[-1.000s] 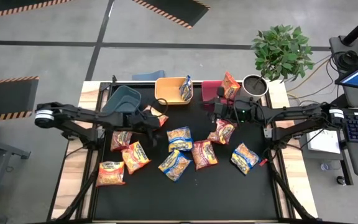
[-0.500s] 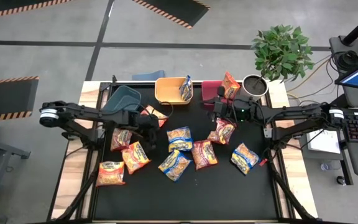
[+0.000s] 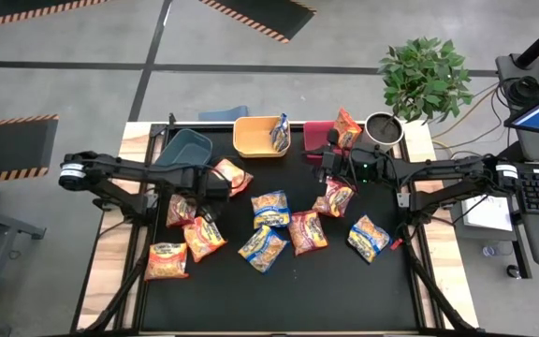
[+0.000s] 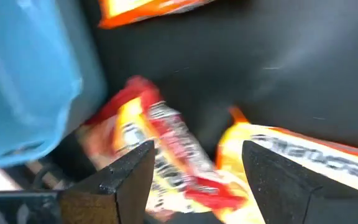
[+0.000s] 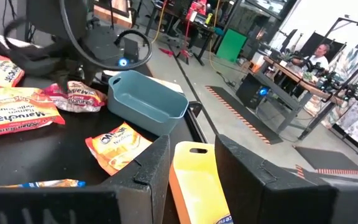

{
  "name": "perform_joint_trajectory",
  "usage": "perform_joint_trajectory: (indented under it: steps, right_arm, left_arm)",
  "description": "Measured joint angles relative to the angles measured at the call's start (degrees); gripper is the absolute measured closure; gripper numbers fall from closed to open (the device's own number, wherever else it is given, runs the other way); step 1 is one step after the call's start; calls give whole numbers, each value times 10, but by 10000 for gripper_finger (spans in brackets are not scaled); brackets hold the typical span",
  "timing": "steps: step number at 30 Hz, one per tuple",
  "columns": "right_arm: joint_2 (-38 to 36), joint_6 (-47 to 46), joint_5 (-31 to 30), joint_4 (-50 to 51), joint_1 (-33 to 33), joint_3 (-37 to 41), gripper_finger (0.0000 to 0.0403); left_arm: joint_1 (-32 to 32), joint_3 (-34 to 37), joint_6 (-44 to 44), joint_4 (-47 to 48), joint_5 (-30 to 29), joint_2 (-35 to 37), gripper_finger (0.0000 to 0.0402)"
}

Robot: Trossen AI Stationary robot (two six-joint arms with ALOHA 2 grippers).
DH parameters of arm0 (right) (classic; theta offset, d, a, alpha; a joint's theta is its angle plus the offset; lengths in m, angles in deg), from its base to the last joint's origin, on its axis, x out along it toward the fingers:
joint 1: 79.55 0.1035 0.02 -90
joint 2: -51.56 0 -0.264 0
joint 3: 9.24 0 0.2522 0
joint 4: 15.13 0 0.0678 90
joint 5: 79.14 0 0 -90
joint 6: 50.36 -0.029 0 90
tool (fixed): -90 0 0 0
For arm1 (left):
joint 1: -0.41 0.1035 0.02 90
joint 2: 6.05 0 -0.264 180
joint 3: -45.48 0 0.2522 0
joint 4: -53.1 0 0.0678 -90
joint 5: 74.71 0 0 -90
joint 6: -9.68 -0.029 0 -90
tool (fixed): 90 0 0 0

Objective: Sort Maruchan noodles
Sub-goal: Put the red noodle into the blue bin

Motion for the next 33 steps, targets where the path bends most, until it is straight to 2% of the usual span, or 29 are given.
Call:
perform_joint_trajectory:
  steps: [9,33]
  right_arm:
    - [0,-9,0,0,0,0,287]
    - [0,-8,0,1,0,0,287]
  left_arm:
    - [-2,12,83,-3,-71,0,178]
    - [-25,116,119,-102,-80,0,178]
